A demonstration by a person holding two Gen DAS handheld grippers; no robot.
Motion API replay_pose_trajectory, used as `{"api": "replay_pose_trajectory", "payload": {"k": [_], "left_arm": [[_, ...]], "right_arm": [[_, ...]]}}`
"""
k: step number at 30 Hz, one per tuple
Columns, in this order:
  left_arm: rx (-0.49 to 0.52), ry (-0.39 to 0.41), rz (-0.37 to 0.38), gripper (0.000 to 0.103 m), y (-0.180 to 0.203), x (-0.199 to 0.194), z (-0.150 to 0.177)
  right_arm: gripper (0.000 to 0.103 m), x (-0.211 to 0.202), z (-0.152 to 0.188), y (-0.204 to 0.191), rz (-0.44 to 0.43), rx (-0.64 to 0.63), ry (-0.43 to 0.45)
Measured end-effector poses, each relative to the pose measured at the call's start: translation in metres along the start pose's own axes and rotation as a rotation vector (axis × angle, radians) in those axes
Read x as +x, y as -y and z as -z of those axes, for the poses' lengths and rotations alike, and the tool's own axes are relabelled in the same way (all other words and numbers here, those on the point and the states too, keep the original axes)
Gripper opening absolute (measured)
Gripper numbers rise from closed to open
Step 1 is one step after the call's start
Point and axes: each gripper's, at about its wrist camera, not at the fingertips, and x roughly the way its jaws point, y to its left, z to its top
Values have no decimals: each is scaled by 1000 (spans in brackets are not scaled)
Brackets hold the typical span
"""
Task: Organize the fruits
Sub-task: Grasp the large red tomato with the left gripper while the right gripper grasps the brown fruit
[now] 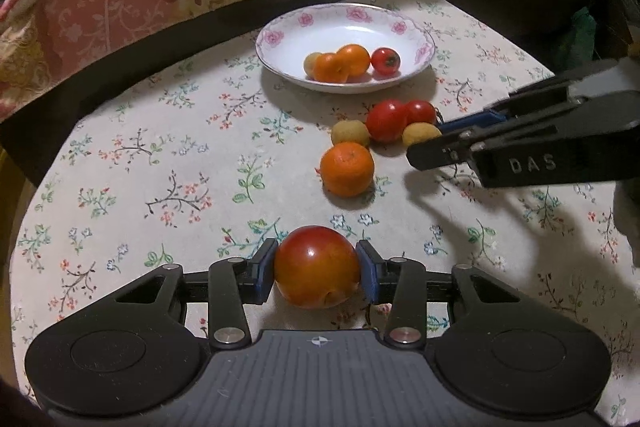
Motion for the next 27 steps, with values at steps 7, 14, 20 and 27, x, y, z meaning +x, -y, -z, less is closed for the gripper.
{"api": "replay_pose_trajectory", "payload": {"k": [7, 14, 20, 27], "left_arm": [[-35, 29, -8, 50, -8, -4, -11], [-38, 88, -14, 50, -5, -11, -30], [-38, 121, -2, 50, 1, -6, -43], [-48, 136, 11, 50, 3, 0, -54]], "right_arm": [[24, -8, -1, -5, -20, -8, 11], [24, -17, -7, -6, -30, 4, 39], [24, -25, -14, -3, -20, 19, 68], [24, -28, -18, 5, -9, 44, 87]]}}
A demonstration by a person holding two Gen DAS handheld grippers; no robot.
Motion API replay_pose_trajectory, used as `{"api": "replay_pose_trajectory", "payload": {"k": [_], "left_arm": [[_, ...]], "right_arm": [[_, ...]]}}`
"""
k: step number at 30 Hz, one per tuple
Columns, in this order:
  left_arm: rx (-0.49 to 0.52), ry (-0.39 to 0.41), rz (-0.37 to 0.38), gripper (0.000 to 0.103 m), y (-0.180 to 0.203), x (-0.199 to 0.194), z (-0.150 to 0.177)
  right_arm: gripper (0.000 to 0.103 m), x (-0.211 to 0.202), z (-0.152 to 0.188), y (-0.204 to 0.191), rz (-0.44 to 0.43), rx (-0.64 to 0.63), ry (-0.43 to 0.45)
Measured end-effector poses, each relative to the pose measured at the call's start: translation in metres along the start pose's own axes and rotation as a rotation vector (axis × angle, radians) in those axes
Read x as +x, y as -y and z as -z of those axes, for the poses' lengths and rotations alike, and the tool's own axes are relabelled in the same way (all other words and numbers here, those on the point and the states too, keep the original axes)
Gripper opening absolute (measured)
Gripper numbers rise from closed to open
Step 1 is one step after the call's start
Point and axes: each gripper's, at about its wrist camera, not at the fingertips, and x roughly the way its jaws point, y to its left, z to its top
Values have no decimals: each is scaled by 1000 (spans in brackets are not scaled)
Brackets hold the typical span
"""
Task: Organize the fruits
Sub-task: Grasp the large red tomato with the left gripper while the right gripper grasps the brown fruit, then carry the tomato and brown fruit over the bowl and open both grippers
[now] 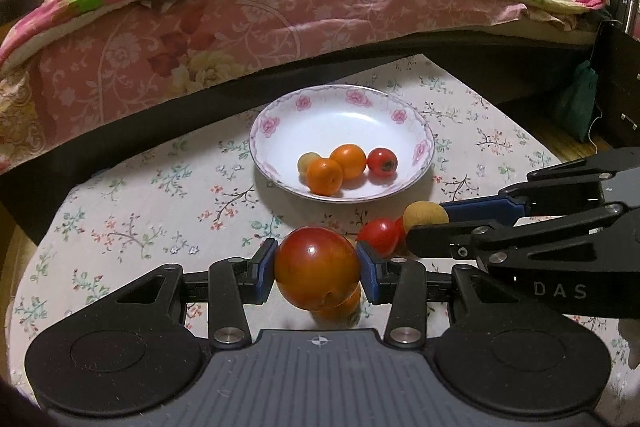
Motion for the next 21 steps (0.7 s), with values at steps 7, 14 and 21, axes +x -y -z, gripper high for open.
{"api": "replay_pose_trajectory", "payload": {"k": [7, 14, 21], "left_arm": [[-6, 17, -1, 50, 1, 6, -10], [5, 48, -8, 50, 4, 22, -32], [19, 67, -14, 49, 5, 50, -59]], "right_arm": [[24, -1, -9, 6, 15, 16, 25], [24, 5, -23, 23, 33, 34, 42], [24, 26, -41, 51, 63, 84, 47]]}}
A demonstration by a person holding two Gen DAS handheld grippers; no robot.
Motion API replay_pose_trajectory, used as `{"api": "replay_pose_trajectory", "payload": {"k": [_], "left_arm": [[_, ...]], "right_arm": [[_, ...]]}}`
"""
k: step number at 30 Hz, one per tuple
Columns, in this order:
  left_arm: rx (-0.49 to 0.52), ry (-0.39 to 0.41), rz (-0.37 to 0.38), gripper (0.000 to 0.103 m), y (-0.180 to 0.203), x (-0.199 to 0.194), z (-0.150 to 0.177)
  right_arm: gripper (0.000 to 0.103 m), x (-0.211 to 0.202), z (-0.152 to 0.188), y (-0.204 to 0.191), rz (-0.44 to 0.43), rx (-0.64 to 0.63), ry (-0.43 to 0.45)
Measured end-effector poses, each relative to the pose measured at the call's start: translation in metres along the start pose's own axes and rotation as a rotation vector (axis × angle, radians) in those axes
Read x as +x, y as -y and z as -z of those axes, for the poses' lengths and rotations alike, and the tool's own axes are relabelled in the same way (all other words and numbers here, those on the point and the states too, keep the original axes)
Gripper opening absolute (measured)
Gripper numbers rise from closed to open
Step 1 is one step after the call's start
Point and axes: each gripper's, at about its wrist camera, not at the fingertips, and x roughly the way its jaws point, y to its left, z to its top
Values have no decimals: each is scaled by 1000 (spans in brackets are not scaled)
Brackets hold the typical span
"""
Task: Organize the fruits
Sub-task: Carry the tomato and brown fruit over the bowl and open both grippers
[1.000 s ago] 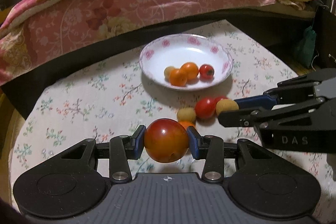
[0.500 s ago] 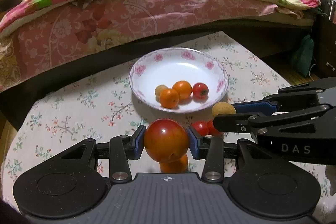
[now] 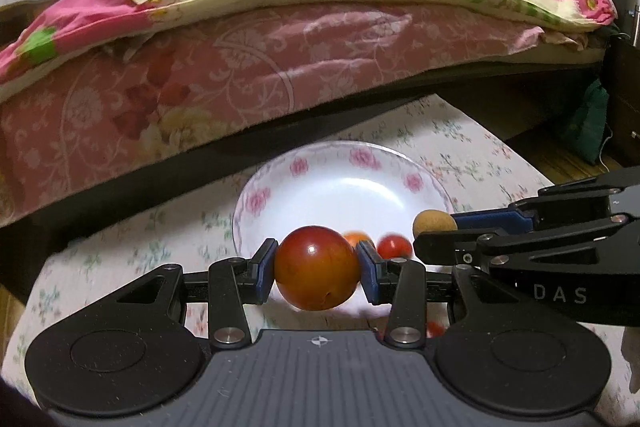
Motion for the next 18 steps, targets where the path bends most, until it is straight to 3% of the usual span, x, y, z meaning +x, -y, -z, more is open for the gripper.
{"api": "replay_pose_trajectory", "payload": {"k": [6, 18], "left_arm": [[-13, -12, -8, 49, -9, 28, -15], [-34, -52, -15, 50, -15, 59, -18]], "right_arm": [[24, 26, -19, 14, 1, 32, 9], [25, 58, -24, 32, -13, 80, -18]]}}
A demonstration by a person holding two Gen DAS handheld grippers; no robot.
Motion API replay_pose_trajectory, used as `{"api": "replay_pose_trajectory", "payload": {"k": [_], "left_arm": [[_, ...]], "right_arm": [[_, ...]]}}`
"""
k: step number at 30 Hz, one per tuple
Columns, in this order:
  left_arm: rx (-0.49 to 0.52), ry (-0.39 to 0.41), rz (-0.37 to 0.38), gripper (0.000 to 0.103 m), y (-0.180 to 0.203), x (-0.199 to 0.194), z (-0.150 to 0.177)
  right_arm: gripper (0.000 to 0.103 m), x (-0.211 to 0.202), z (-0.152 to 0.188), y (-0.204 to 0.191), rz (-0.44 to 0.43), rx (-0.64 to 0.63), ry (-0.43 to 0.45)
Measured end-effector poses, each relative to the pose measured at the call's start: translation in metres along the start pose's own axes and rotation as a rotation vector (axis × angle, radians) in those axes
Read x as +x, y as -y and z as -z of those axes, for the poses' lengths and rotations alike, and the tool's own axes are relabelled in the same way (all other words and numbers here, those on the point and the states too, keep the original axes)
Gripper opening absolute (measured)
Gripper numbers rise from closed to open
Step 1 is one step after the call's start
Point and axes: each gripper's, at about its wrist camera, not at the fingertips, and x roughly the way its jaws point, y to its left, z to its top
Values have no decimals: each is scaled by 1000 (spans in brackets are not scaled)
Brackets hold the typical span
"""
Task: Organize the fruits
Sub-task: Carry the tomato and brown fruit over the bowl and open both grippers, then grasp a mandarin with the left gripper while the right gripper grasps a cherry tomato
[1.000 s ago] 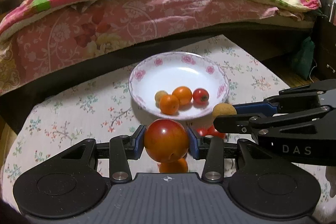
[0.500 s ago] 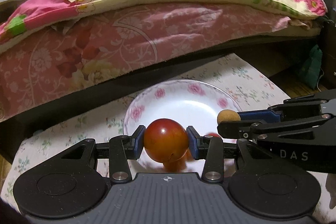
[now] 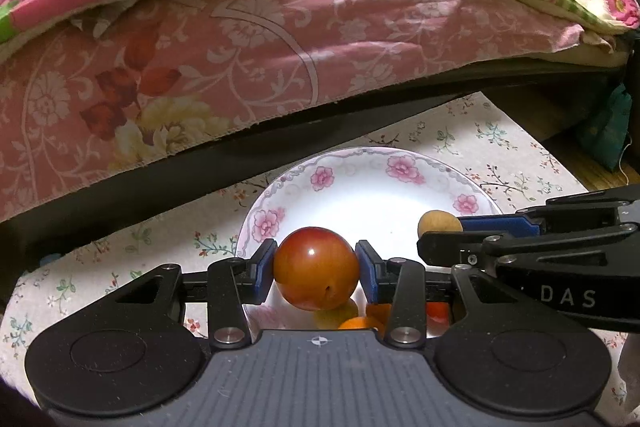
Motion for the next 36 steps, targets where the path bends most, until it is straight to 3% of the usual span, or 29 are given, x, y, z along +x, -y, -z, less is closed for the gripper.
{"api": "replay_pose_trajectory", "payload": {"k": [15, 25, 36], "left_arm": [[6, 13, -15, 59, -1, -11, -4], [15, 45, -12, 59, 0, -53, -4], [59, -2, 15, 62, 10, -105, 38]], "right_arm": [[30, -9, -8, -2, 17, 9, 26], [31, -44, -2, -17, 21, -23, 45], [32, -87, 29, -39, 3, -37, 25]]}}
